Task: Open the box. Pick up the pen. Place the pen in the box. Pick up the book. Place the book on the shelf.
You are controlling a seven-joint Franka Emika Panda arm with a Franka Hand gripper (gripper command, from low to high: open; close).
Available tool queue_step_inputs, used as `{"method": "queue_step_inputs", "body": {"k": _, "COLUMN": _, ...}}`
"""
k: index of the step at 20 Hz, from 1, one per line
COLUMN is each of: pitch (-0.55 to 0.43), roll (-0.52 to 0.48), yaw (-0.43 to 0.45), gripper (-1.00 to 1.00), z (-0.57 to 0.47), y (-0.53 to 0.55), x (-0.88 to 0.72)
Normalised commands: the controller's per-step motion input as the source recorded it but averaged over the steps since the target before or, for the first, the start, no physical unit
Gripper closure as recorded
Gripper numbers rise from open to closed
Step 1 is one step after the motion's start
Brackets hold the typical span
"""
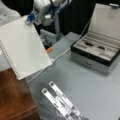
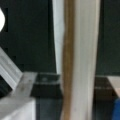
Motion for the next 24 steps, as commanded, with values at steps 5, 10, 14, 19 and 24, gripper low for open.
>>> {"method": "queue_step_inputs", "body": {"k": 5, "pitch": 0.050, "roll": 0.148, "yaw": -0.036, "gripper": 1.00, "z": 0.14, "y": -0.18, "x": -0.07}}
{"method": "queue_step_inputs", "body": {"k": 10, "pitch": 0.022, "roll": 0.190, "yaw": -0.037, "gripper": 1.00, "z": 0.03, "y": -0.28, "x": -0.05}}
{"method": "queue_step_inputs", "body": {"k": 14, "pitch": -0.004, "roll": 0.214, "yaw": -0.001, "gripper": 1.00, "z": -0.04, "y": -0.32, "x": -0.05}}
{"method": "queue_step_inputs", "body": {"k": 19, "pitch": -0.003, "roll": 0.163, "yaw": 0.034, "gripper": 1.00, "z": -0.07, "y": -0.27, "x": -0.06}}
{"method": "queue_step_inputs", "body": {"k": 24, "pitch": 0.006, "roll": 0.086, "yaw": 0.018, "gripper": 1.00, "z": -0.06, "y": -0.14, "x": -0.07}}
